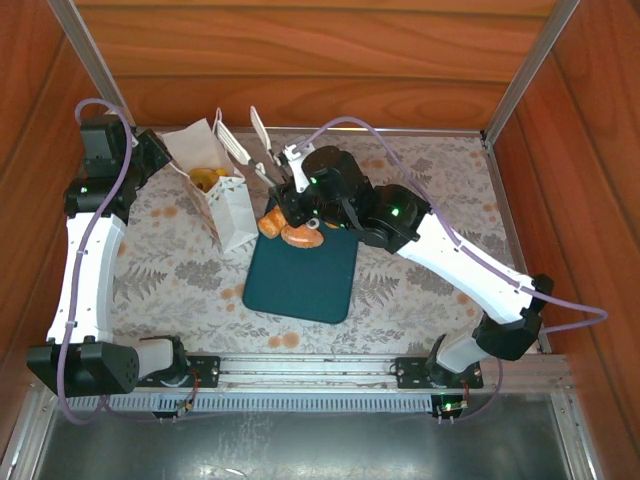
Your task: Place the fake bread into the paper bag
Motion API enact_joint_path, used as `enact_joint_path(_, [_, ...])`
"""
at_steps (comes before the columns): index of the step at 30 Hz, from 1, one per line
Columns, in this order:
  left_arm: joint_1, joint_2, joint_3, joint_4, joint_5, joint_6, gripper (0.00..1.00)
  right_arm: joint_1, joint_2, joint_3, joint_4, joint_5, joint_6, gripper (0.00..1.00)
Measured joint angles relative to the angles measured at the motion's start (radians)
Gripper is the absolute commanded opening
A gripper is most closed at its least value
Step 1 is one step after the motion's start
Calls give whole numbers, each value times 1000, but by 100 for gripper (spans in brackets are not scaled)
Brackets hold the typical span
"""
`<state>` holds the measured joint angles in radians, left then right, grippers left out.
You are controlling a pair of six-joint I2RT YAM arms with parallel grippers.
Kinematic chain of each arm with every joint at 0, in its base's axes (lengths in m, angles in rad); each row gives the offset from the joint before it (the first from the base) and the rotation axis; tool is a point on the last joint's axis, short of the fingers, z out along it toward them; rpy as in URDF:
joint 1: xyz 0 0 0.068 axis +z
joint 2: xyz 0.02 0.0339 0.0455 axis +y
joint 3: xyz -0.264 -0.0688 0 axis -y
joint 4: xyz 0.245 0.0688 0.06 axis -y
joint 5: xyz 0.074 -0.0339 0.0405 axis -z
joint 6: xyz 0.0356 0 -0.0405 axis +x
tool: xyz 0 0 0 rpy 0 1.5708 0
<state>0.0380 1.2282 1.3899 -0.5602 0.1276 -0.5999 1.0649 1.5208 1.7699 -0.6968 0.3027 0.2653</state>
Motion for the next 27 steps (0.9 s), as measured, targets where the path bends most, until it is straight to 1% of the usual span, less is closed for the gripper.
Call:
enact_joint_path(4, [0,0,0,0,0,0,0,-42,-12,-80,-13,11,55,44])
enact_joint_path(7, [0,0,0,0,0,0,0,-93,-31,-136,-34,13,113,44])
enact_joint_path(13, [0,0,0,0,0,0,0,-228,-61,-224,-101,1,267,44])
enact_joint_path(19, [0,0,0,0,0,0,0,-346,-64,-319,-146,-63,401,45])
enact_joint_path(24, [0,0,0,0,0,0,0,-393,-64,-357,-164,-128,469,46])
enact_joint_path(27, [0,0,0,0,0,0,0,-406,-56,-357,-161,-163,496,48])
